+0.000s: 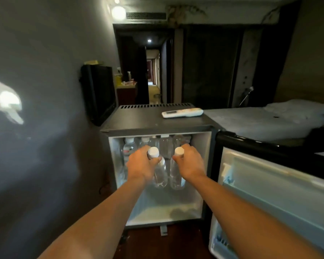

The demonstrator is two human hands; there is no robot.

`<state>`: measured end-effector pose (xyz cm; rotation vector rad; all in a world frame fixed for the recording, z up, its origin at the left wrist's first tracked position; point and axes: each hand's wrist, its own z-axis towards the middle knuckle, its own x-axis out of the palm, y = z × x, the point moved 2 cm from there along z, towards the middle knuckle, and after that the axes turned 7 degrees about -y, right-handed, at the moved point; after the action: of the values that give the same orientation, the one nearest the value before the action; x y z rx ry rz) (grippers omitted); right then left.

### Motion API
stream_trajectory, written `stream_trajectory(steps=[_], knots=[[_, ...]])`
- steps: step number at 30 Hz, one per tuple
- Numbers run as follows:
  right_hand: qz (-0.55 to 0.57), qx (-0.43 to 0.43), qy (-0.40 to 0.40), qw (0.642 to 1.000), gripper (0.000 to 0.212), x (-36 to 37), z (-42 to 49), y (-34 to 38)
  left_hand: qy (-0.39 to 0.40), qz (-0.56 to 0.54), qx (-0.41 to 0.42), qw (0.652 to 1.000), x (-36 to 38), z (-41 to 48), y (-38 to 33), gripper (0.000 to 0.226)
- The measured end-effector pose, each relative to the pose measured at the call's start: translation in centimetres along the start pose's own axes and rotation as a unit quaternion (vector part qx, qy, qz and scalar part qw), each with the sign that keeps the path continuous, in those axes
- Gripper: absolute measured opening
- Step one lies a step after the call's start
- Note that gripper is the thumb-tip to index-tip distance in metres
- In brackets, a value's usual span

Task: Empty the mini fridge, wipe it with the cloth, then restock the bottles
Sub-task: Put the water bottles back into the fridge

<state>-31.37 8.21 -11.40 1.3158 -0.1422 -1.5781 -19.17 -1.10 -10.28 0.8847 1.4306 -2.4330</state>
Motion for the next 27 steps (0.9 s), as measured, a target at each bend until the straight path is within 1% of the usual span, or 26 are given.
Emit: stream_trajectory(steps=[3,5,9,11,13,14,16,17,18,19,20,21,22,23,24,25,26,27], knots=[[0.029,0.029,-0.027,0.999,0.027,0.3,2.8,-1.1,-0.008,-0.005,-0.002,1.0,2.6,1.9,-0.7,0.022],[0.049,0.048,-0.035,0.997,0.028,0.9,4.4,-1.9,-0.014,-0.001,-0.018,1.0,4.2,3.0,-1.0,0.021],[0.072,0.072,-0.012,0.995,0.034,3.0,7.0,-3.4,-0.019,0.008,-0.047,0.999,7.5,5.1,-0.6,0.02],[0.082,0.089,-0.015,0.993,0.032,3.8,8.2,-3.7,-0.019,0.017,-0.054,0.998,9.2,6.0,-0.4,0.021],[0.084,0.112,0.003,0.99,0.024,4.5,9.5,-4.0,-0.018,0.041,-0.064,0.997,10.5,7.0,-0.7,0.026],[0.075,0.125,0.029,0.989,0.017,4.8,10.1,-4.0,-0.014,0.064,-0.073,0.995,11.0,7.6,-0.9,0.03],[0.05,0.141,0.061,0.987,0.024,5.3,11.0,-4.3,-0.006,0.104,-0.094,0.99,11.8,8.7,-1.3,0.039],[0.04,0.135,0.065,0.988,0.02,6.0,11.5,-4.4,-0.007,0.114,-0.102,0.988,12.2,9.0,-1.4,0.042],[0.053,0.123,0.048,0.99,0.015,6.5,11.9,-4.4,-0.011,0.115,-0.107,0.988,12.5,9.2,-1.6,0.045],[0.038,0.097,0.026,0.994,0.019,7.1,12.2,-4.2,-0.018,0.108,-0.107,0.988,12.9,9.2,-1.7,0.048],[0.061,0.082,-0.019,0.995,0.023,7.2,12.4,-4.1,-0.027,0.097,-0.102,0.99,13.1,9.1,-1.8,0.05],[0.1,0.089,-0.07,0.989,0.026,7.4,12.4,-4.4,-0.034,0.087,-0.094,0.991,13.4,8.8,-1.8,0.051],[0.14,0.109,-0.089,0.98,0.026,7.5,12.4,-4.7,-0.038,0.084,-0.085,0.992,13.5,8.6,-1.8,0.05],[0.103,0.077,-0.09,0.988,0.024,7.2,12.3,-4.8,-0.035,0.087,-0.077,0.993,13.6,8.5,-1.6,0.05],[0.043,0.046,-0.068,0.996,0.026,6.7,12.0,-4.8,-0.025,0.09,-0.071,0.993,13.7,8.5,-1.5,0.05],[0.014,0.028,-0.053,0.998,0.032,7.1,11.9,-5.0,-0.011,0.092,-0.067,0.993,13.7,8.6,-1.4,0.05],[-0.013,0.02,-0.035,0.999,0.037,6.9,11.7,-5.3,0.004,0.095,-0.061,0.994,13.5,8.6,-1.4,0.049],[-0.007,0.024,-0.024,0.999,0.04,6.8,11.8,-5.3,0.021,0.102,-0.051,0.993,13.3,8.7,-1.3,0.048]])
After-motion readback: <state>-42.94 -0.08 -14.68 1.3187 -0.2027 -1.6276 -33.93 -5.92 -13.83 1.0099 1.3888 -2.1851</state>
